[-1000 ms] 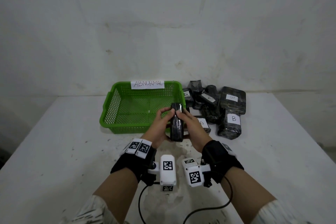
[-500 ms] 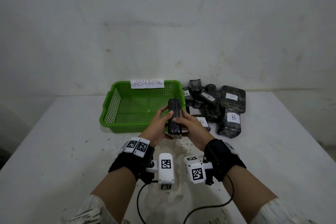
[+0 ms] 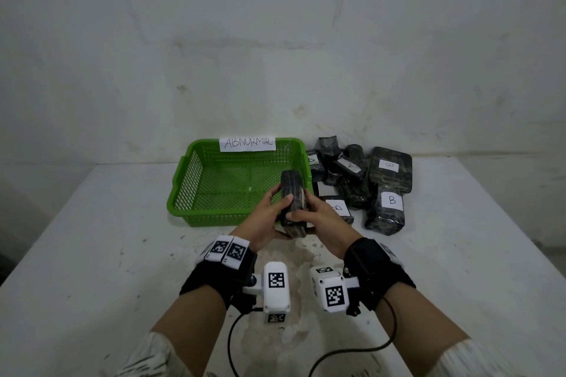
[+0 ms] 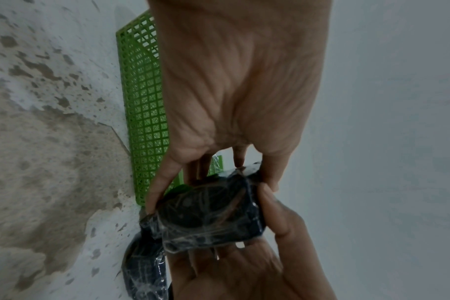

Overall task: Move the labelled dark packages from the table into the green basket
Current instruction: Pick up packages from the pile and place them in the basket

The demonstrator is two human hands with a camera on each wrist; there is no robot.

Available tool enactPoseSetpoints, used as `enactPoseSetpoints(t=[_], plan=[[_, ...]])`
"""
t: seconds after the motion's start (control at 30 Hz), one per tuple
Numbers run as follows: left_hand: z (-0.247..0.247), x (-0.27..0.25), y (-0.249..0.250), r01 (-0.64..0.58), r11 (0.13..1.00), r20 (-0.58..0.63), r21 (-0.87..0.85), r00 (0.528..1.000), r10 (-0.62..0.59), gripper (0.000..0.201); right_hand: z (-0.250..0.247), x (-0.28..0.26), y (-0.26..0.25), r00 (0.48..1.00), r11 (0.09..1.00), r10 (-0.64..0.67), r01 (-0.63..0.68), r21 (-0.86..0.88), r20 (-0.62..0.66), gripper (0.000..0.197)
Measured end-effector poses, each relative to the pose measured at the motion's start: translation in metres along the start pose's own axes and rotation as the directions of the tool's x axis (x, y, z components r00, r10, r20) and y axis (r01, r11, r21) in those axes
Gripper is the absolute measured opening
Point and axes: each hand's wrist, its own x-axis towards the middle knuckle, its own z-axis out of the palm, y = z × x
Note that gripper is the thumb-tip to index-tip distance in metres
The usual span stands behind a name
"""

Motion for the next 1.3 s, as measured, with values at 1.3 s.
enactPoseSetpoints(t=[1.3], plan=[[0.006,-0.005,0.021,-0.121,0.987,-0.021,0.107,0.992,0.123,0.039,0.012,0.004,-0.016,0.980,0.995,-0.064,0.078,0.063,-0.190,0.046]])
